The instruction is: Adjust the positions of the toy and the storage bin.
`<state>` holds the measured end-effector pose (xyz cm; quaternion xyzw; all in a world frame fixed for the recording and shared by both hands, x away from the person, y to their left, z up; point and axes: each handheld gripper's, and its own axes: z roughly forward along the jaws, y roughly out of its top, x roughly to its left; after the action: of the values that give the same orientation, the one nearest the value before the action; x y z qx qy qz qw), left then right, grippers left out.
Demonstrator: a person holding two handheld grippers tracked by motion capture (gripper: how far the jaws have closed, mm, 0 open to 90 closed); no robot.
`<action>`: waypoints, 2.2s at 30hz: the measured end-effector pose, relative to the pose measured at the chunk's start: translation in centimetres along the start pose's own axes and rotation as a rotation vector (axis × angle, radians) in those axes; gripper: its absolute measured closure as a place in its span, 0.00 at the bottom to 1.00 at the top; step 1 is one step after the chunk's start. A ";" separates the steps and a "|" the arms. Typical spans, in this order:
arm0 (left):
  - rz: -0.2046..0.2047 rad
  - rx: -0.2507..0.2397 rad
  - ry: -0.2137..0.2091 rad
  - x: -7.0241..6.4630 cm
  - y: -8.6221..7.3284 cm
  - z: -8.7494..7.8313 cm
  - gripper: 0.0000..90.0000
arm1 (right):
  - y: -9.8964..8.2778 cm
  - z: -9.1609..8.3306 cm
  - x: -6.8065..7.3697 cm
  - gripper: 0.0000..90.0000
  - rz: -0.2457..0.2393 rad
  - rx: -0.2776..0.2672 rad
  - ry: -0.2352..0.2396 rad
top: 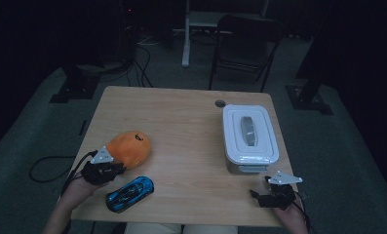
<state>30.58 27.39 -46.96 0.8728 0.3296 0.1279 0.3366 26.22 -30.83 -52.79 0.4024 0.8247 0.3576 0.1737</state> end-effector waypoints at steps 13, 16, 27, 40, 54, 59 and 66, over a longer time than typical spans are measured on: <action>-0.009 -0.046 -0.027 -2.1 2.4 0.3 0.65 | 0.0 0.0 0.0 0.17 0.000 0.000 -0.001; -0.041 -0.085 -0.001 -1.5 2.8 -0.9 0.58 | 0.0 0.0 0.0 0.17 0.001 0.000 -0.001; -0.204 -0.123 0.192 0.8 3.7 -1.2 0.21 | 0.0 0.0 0.0 0.17 0.000 0.000 -0.001; -0.287 -0.087 0.218 2.9 3.2 0.8 0.21 | 0.0 0.0 0.0 0.17 0.000 0.000 -0.001; -0.259 -0.081 0.307 2.2 3.2 0.9 0.61 | 0.0 0.0 0.0 0.17 0.002 0.000 -0.003; -0.265 -0.099 0.345 2.1 3.0 -0.6 0.63 | 0.0 0.0 0.0 0.17 0.003 0.000 -0.002; -0.302 -0.114 0.358 1.9 1.8 -2.8 0.64 | 0.0 0.0 0.0 0.17 0.003 0.000 -0.003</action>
<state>31.69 29.06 -43.66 0.7565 0.5032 0.2472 0.3366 26.23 -30.84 -52.79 0.4043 0.8237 0.3573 0.1742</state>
